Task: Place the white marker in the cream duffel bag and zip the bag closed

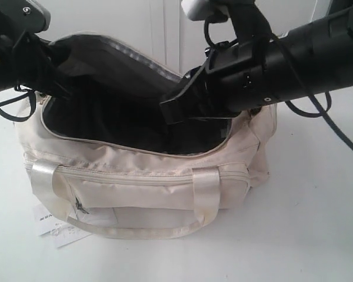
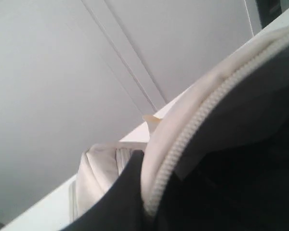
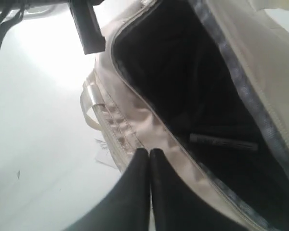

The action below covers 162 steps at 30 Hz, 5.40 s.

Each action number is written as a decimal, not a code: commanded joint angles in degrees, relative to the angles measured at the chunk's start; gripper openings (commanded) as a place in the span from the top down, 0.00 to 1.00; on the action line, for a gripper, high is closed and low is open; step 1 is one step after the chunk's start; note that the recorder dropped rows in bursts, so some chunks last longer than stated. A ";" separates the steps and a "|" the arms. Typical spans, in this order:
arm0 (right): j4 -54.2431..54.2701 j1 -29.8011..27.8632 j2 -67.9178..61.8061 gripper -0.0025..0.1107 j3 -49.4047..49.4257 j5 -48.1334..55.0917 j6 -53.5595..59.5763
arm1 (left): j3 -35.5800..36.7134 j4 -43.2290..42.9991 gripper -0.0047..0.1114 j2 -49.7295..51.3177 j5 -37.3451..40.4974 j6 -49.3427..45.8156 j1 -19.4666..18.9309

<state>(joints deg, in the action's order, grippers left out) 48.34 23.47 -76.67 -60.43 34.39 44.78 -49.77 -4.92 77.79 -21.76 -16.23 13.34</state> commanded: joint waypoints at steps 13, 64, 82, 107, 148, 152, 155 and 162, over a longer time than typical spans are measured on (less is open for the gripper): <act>-17.97 -0.12 0.40 0.98 -2.22 4.30 -7.77 | -13.34 7.26 0.77 -1.86 48.17 11.61 -0.03; -10.55 17.95 -24.36 0.98 -28.59 0.16 -5.81 | -21.51 8.54 0.96 1.75 53.97 23.93 -26.39; -35.52 22.12 -42.25 0.69 -49.80 -1.85 -16.59 | -21.51 27.24 0.92 7.53 58.73 6.00 -33.91; -49.40 22.17 -48.89 0.54 -51.53 -3.54 -16.53 | -21.51 65.61 0.44 19.11 66.86 -14.86 -35.00; -50.69 20.50 -48.85 0.92 -51.43 -3.18 -19.70 | -21.51 74.26 0.96 24.31 72.36 -22.78 -35.00; -50.69 20.50 -49.60 0.63 -51.43 -6.48 -12.67 | -21.51 74.26 0.96 24.31 72.47 -22.77 -35.00; -50.69 20.50 -50.56 0.52 -51.43 -6.61 -8.77 | -21.51 74.26 0.96 24.31 72.59 -22.77 -35.00; -56.55 20.36 -54.28 0.47 -51.43 -11.77 -7.47 | -21.51 75.08 0.96 24.31 73.99 -22.65 -35.00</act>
<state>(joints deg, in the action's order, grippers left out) -4.84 44.31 -130.14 -111.76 23.84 36.80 -71.43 68.07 102.21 49.45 -38.50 -21.45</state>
